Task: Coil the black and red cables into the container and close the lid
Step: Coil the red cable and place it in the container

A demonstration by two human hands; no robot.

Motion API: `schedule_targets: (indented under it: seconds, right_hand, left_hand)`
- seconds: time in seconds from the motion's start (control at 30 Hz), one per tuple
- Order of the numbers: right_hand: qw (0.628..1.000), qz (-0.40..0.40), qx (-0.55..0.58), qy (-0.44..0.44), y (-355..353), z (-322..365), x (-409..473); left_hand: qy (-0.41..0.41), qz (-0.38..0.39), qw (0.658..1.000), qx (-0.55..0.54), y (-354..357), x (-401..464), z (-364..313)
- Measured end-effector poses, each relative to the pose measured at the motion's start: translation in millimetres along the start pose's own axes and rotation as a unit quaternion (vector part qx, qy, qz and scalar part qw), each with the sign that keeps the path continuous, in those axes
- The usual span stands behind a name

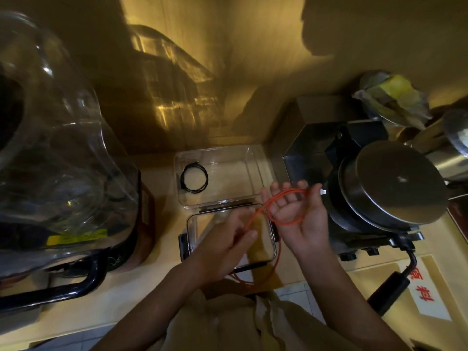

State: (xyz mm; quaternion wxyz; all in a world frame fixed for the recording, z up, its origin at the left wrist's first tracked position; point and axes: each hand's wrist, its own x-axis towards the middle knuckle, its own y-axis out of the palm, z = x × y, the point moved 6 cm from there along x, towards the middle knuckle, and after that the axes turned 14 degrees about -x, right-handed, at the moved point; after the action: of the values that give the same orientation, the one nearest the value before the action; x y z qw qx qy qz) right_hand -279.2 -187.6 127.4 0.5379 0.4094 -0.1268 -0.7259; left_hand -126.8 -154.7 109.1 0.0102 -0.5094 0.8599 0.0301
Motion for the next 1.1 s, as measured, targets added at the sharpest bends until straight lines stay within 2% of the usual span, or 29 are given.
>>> schedule_targets:
  seconds: [0.17, 0.27, 0.37, 0.5, 0.63, 0.73, 0.8, 0.9, 1.1]
  right_hand:
    - [0.999, -0.031, 0.019, -0.034, -11.0, 20.4, 3.2]
    - [0.998, -0.048, 0.019, -0.041, -14.2, 29.7, 5.5]
    - [0.997, -0.063, 0.017, -0.048, -15.1, 35.3, 5.2]
    - [0.994, -0.081, 0.042, -0.066, -16.3, 45.1, 6.4]
    - [0.990, -0.088, 0.030, -0.103, -21.1, 58.3, 7.6]
    - [0.986, -0.088, -0.025, -0.139, -23.3, 66.5, 7.1]
    - [0.981, -0.086, -0.063, -0.161, -22.3, 70.6, 7.1]
    - [0.969, -0.083, -0.133, -0.191, -19.3, 76.7, 5.0]
    - [0.946, -0.076, -0.229, -0.217, -9.4, 73.4, -1.0]
  left_hand:
    - [-0.064, -0.040, 0.997, -0.009, -21.1, -15.3, 34.4]
    - [-0.120, 0.004, 0.992, -0.034, -27.2, -25.7, 53.0]
    - [-0.155, 0.035, 0.987, -0.014, -27.2, -31.8, 66.4]
    - [-0.166, 0.043, 0.985, -0.027, -27.5, -34.8, 70.4]
    - [-0.084, -0.041, 0.995, -0.046, -33.6, -30.9, 50.9]
    - [-0.013, -0.133, 0.991, 0.002, -47.0, -27.4, 31.2]
    - [0.008, -0.164, 0.985, 0.042, -53.9, -25.2, 18.8]
    - [0.054, -0.158, 0.978, 0.122, -60.3, -21.3, -6.7]
    - [0.148, -0.058, 0.945, 0.285, -47.2, -11.7, -52.2]
